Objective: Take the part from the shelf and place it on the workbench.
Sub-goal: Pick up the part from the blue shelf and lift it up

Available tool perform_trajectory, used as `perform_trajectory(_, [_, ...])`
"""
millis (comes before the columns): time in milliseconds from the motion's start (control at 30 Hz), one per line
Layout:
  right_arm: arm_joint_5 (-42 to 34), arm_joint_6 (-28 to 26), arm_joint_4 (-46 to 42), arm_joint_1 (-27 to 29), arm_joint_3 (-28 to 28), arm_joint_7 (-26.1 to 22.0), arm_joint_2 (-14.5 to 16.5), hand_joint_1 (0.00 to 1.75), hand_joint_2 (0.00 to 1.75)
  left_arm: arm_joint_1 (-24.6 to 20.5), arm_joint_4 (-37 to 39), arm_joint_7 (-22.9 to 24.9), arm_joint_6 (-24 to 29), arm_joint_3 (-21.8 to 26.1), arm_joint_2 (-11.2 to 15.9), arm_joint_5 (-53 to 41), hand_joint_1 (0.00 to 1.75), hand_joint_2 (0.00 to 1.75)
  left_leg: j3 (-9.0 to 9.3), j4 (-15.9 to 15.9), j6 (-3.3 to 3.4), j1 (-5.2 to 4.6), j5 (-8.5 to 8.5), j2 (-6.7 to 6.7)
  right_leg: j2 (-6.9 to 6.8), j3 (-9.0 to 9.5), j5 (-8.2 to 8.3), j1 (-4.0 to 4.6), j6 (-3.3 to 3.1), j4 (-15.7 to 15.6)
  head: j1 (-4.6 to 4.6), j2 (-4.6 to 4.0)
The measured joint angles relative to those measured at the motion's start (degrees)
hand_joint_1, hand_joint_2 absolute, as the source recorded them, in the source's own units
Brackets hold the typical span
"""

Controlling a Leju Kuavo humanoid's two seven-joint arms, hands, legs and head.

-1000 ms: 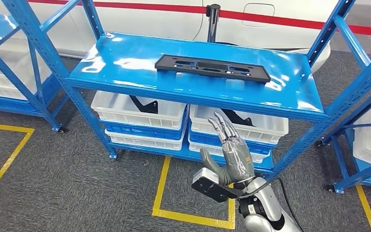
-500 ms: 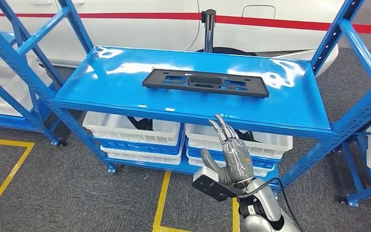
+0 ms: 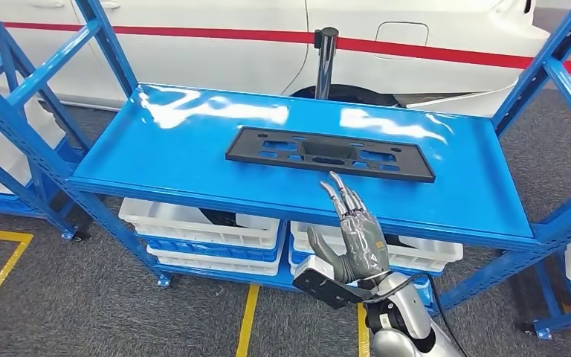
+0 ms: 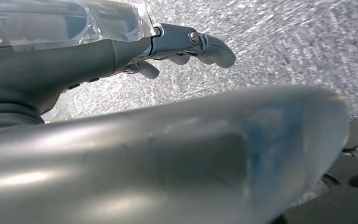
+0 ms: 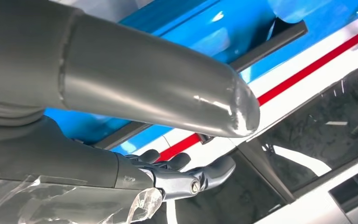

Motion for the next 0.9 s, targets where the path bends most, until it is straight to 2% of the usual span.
perform_trajectory(33, [0.0,0.0,0.0,0.1,0.0,0.0,0.0,0.00,0.00,0.1,0.0,0.0,0.0,0.0,0.0,0.0,0.00,0.00,0.39,0.0,0.03,-0.06,-0.45,-0.02,-0.04,-2.32,0.26,-0.07,0.10,2.4,0.01,0.00])
perform_trajectory(67, [0.0,0.0,0.1,0.3,0.0,0.0,0.0,0.00,0.00,0.2,0.0,0.0,0.0,-0.1,0.0,0.0,0.00,0.00,0.87,0.0,0.04,-0.12,-0.92,-0.05,-0.06,-3.64,1.70,-0.10,0.09,2.6,0.01,0.00])
perform_trajectory(100, [0.0,0.0,0.1,0.4,0.1,0.0,0.0,0.00,0.00,0.4,0.0,0.1,0.0,-0.3,0.0,0.0,0.00,0.00,1.46,0.0,0.01,-0.19,-1.41,-0.09,-0.07,-3.80,4.26,-0.08,-0.03,0.5,0.02,0.00])
perform_trajectory(133, [0.0,0.0,0.2,0.4,0.1,0.0,0.0,0.00,0.00,0.5,0.0,0.1,0.0,-0.4,0.0,0.0,0.00,0.00,2.14,0.0,-0.07,-0.26,-1.94,-0.11,-0.09,-2.98,7.48,-0.03,-0.32,-3.4,0.01,0.00])
perform_trajectory(167, [0.0,0.0,0.2,0.4,0.1,0.0,-0.1,0.00,0.00,0.6,0.0,0.1,0.0,-0.6,0.0,0.0,0.00,0.00,2.75,0.0,-0.19,-0.35,-2.42,-0.11,-0.13,-1.75,9.96,0.10,-0.73,-7.4,0.00,0.00])
perform_trajectory(200, [0.0,0.0,0.3,0.3,0.1,0.0,-0.1,0.00,0.00,0.4,0.0,0.1,0.0,-0.7,0.0,0.0,0.00,0.00,3.18,-0.1,-0.42,-0.47,-2.93,-0.10,-0.16,-0.62,11.55,0.26,-1.17,-10.7,-0.02,0.00])
perform_trajectory(233, [0.1,0.0,0.3,0.3,0.1,0.0,-0.1,0.00,0.00,0.3,0.0,0.1,0.0,-0.7,0.0,0.0,0.00,0.00,3.43,-0.1,-0.67,-0.54,-3.34,-0.09,-0.17,0.12,12.14,0.40,-1.58,-12.7,-0.03,0.00])
perform_trajectory(333, [0.2,0.0,0.3,0.1,0.1,0.0,0.0,0.00,0.00,0.0,0.0,0.0,-0.1,-0.8,-0.1,-0.2,0.00,0.00,3.70,-0.1,-1.55,-0.54,-4.04,-0.04,-0.11,0.76,11.68,0.43,-2.51,-13.7,-0.01,0.00])
perform_trajectory(400, [0.2,0.1,0.3,0.1,0.1,0.0,0.0,0.00,0.00,0.1,0.0,-0.1,-0.1,-0.9,-0.1,-0.4,0.00,0.00,2.86,2.1,-2.34,-0.46,-5.29,0.12,-0.19,1.50,11.71,0.01,-3.08,-14.3,-0.08,0.00])
perform_trajectory(433, [0.3,0.1,0.3,0.1,0.1,0.0,0.0,0.00,0.44,0.1,0.0,-0.4,-0.1,-0.9,-0.1,-0.5,0.00,0.00,1.33,5.0,-2.80,-0.22,-6.55,0.21,-0.23,1.82,11.61,-0.17,-3.28,-14.4,-0.16,0.00])
perform_trajectory(500, [0.4,0.3,0.3,0.1,0.1,0.0,0.0,0.00,1.31,0.0,0.0,-0.8,-0.1,-1.0,-0.1,-0.7,0.00,0.00,-3.53,13.1,-3.67,0.32,-9.28,0.30,-0.24,2.12,11.19,-0.27,-3.53,-14.5,-0.31,0.00])
perform_trajectory(533, [0.4,0.4,0.3,0.1,0.1,0.0,0.0,0.00,1.75,0.0,0.0,-0.9,-0.1,-1.0,-0.1,-0.7,0.00,0.00,-5.77,16.3,-3.95,0.56,-9.90,0.34,-0.22,2.30,10.94,-0.32,-3.51,-14.5,-0.32,0.00])
perform_trajectory(567, [0.4,0.4,0.3,0.1,0.1,0.1,0.0,0.00,1.75,0.1,0.0,-0.9,-0.1,-1.0,-0.1,-0.7,0.00,0.00,-7.07,17.5,-4.15,0.74,-9.42,0.37,-0.19,2.56,10.67,-0.38,-3.42,-14.5,-0.32,0.00])
perform_trajectory(600, [0.4,0.5,0.4,0.2,0.1,0.1,0.0,0.00,1.75,0.1,0.0,-0.9,-0.1,-1.0,-0.1,-0.8,0.00,0.00,-7.08,16.3,-4.29,0.88,-7.81,0.43,-0.16,2.94,10.36,-0.46,-3.28,-14.5,-0.32,0.00])
perform_trajectory(667, [0.6,0.6,0.4,0.2,0.1,0.3,0.0,0.00,1.75,0.2,0.0,-0.9,-0.1,-1.0,-0.1,-0.8,0.00,0.00,-3.98,8.0,-4.34,1.00,-2.68,0.59,-0.12,3.95,9.55,-0.51,-2.81,-14.5,-0.32,0.00])
perform_trajectory(700, [0.7,0.6,0.5,0.2,0.1,0.4,0.0,0.00,1.75,0.1,0.0,-0.9,-0.1,-1.0,-0.1,-0.8,0.00,0.00,-2.13,3.9,-4.14,0.94,-0.92,0.66,-0.08,4.36,9.08,-0.41,-2.48,-14.4,-0.31,0.00])
perform_trajectory(733, [0.9,0.7,0.5,0.2,0.1,0.6,0.0,0.00,1.75,0.0,0.0,-0.9,-0.1,-1.0,-0.1,-0.8,0.00,0.00,-0.83,1.1,-3.81,0.84,0.02,0.69,-0.06,4.65,8.70,-0.30,-2.16,-14.5,-0.27,0.00])
perform_trajectory(767, [1.1,0.7,0.6,0.2,0.1,0.8,0.0,0.00,1.75,0.0,0.0,-0.9,-0.1,-1.0,-0.1,-0.8,0.00,0.00,-0.27,0.0,-3.40,0.70,0.01,0.69,-0.03,4.78,8.43,-0.21,-1.86,-14.5,-0.22,0.00])
perform_trajectory(833, [1.5,0.9,0.6,0.2,0.0,1.1,-0.1,0.00,1.75,0.0,0.0,-0.9,-0.1,-1.0,-0.1,-0.8,0.00,0.00,0.06,-0.3,-2.58,0.55,-0.28,0.66,-0.04,5.00,8.11,-0.24,-1.27,-14.8,-0.14,0.00])
perform_trajectory(900, [1.7,1.1,0.7,0.2,0.0,1.4,-0.3,0.00,1.75,0.0,0.0,-0.9,-0.1,-1.0,-0.1,-0.8,0.00,0.00,0.48,-0.6,-1.89,0.70,-0.34,0.68,-0.21,4.71,7.09,-0.43,-0.64,-13.4,-0.10,0.00])
